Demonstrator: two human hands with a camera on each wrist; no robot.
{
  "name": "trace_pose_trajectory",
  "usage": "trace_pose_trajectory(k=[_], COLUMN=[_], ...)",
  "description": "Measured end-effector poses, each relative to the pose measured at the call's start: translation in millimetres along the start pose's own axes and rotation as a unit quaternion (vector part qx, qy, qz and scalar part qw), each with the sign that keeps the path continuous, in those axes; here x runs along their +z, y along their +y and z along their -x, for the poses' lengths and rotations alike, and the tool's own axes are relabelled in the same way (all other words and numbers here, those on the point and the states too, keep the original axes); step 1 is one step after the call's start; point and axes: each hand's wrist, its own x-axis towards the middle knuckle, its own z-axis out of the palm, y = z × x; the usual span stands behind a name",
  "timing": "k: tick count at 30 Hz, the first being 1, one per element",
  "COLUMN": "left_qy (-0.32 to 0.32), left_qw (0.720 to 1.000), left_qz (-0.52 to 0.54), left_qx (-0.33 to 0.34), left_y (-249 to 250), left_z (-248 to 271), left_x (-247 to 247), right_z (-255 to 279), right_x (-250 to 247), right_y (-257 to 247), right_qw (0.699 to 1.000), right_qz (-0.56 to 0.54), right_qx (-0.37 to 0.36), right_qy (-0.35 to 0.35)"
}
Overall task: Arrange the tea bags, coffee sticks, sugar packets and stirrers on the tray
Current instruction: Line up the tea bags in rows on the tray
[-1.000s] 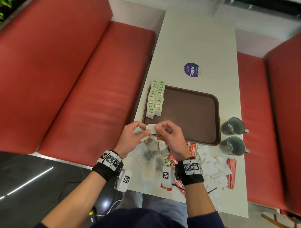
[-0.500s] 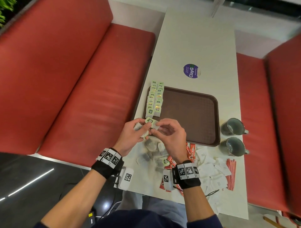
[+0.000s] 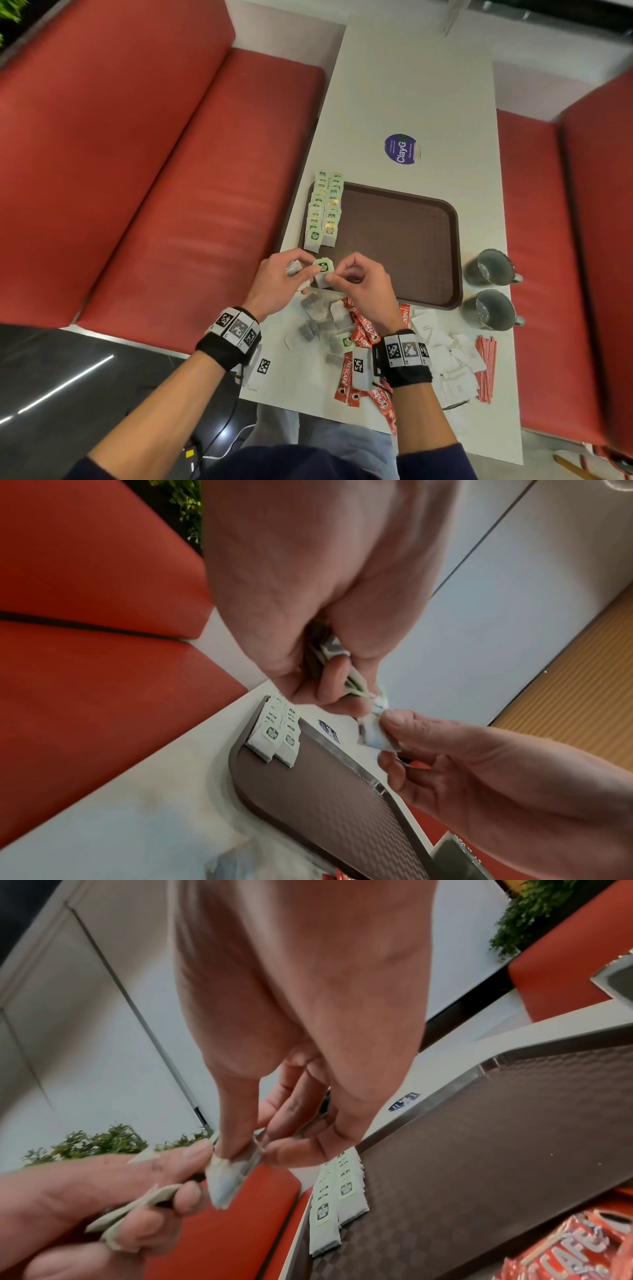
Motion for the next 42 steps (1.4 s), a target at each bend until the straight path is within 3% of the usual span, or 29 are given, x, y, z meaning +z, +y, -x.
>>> trace_pose_trajectory(k=[7, 14, 28, 33, 42], left_qy=[0.053, 0.074, 0.057, 0.056, 0.046], left_qw=[0.983, 0.974, 0.963, 0.963, 0.964], left_qz=[0.155, 0.192, 0.242, 0.245, 0.24], left_qx=[-0.077, -0.095, -0.099, -0.1, -0.104], left_y=[-8, -20, -26, -27, -25], left_z=[5, 13, 17, 17, 21], left_x=[-2, -13, -20, -22, -24], right_z=[-68, -113, -120, -109, -113], right_x=[10, 33, 54, 58, 58], right_y=[33, 46, 42, 45, 41], right_qw=[0.984, 0.978, 0.962, 0.961, 0.952], right_qz=[0.026, 0.101, 0.186, 0.238, 0.273], right_qx=[0.071, 0.106, 0.082, 0.071, 0.05], right_qy=[0.158, 0.151, 0.183, 0.118, 0.129])
